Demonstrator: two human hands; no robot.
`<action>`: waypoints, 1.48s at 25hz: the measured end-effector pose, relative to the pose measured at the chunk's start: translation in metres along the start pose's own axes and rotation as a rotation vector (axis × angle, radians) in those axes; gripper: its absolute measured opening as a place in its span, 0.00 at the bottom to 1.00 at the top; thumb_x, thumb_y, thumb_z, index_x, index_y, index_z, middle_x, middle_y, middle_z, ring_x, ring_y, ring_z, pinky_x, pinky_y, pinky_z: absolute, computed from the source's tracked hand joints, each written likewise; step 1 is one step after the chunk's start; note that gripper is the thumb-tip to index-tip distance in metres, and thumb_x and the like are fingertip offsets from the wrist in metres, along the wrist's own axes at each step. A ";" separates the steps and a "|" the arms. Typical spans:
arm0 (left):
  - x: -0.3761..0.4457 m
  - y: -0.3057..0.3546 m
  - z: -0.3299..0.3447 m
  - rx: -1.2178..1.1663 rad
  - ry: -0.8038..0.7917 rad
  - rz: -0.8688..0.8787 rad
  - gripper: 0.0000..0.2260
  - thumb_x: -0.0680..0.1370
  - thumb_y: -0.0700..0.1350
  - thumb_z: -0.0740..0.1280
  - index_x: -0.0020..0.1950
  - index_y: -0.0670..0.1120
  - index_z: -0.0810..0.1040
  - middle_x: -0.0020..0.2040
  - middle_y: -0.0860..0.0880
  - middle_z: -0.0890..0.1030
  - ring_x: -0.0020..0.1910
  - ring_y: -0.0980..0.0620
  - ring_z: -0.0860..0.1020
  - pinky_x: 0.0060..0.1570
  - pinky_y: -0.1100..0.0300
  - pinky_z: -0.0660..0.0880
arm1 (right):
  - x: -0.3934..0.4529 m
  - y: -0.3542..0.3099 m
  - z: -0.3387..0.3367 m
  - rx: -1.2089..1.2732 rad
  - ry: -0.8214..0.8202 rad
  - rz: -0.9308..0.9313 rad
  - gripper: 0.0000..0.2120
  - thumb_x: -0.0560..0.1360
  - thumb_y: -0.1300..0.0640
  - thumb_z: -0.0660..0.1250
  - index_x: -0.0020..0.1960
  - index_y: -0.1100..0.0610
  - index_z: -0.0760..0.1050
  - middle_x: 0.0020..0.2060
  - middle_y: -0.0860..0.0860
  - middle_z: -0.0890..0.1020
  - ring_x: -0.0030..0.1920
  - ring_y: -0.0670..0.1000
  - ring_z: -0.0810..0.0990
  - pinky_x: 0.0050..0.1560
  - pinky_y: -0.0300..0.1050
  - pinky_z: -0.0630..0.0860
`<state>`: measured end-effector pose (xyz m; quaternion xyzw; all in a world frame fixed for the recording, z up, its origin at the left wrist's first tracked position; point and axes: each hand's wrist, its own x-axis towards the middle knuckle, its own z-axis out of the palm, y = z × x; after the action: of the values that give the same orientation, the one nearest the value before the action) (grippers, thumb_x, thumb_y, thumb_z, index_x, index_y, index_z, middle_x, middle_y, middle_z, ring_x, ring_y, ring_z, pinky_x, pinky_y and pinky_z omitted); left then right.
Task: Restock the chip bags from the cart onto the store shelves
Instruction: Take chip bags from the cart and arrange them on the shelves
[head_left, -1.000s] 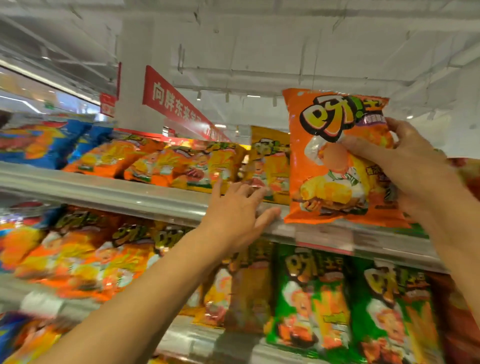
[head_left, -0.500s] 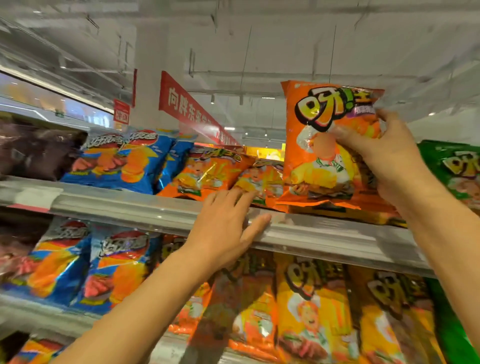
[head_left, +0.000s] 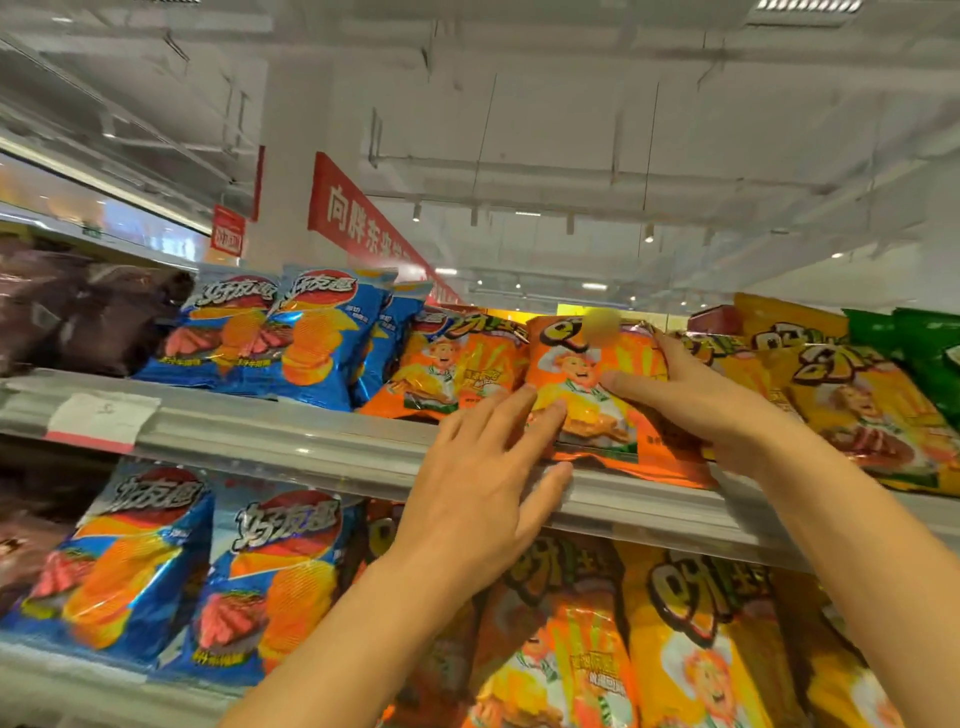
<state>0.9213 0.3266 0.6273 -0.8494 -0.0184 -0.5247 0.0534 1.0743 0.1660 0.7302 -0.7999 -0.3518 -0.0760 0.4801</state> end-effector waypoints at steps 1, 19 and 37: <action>0.000 0.001 0.000 0.014 -0.009 0.001 0.25 0.83 0.59 0.54 0.77 0.52 0.69 0.75 0.48 0.71 0.72 0.47 0.69 0.69 0.50 0.66 | -0.004 0.003 -0.002 -0.025 -0.014 -0.008 0.52 0.66 0.33 0.75 0.81 0.44 0.52 0.71 0.52 0.73 0.65 0.58 0.77 0.67 0.60 0.75; 0.019 0.049 -0.013 -0.110 0.038 -0.144 0.21 0.82 0.57 0.60 0.70 0.47 0.75 0.70 0.47 0.73 0.77 0.43 0.63 0.73 0.43 0.61 | -0.069 0.012 -0.016 -0.516 0.045 -0.272 0.43 0.74 0.26 0.57 0.82 0.40 0.44 0.82 0.51 0.53 0.81 0.56 0.53 0.78 0.61 0.59; -0.088 0.597 0.199 -0.832 -0.507 0.381 0.25 0.78 0.44 0.69 0.74 0.39 0.70 0.71 0.37 0.71 0.72 0.37 0.68 0.73 0.47 0.64 | -0.432 0.387 -0.367 -0.402 0.466 0.325 0.41 0.79 0.50 0.71 0.83 0.56 0.51 0.77 0.56 0.63 0.78 0.52 0.61 0.75 0.37 0.56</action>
<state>1.1107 -0.2421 0.4179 -0.8874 0.3340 -0.2465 -0.2004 1.0791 -0.4597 0.4485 -0.8852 -0.0790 -0.2468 0.3864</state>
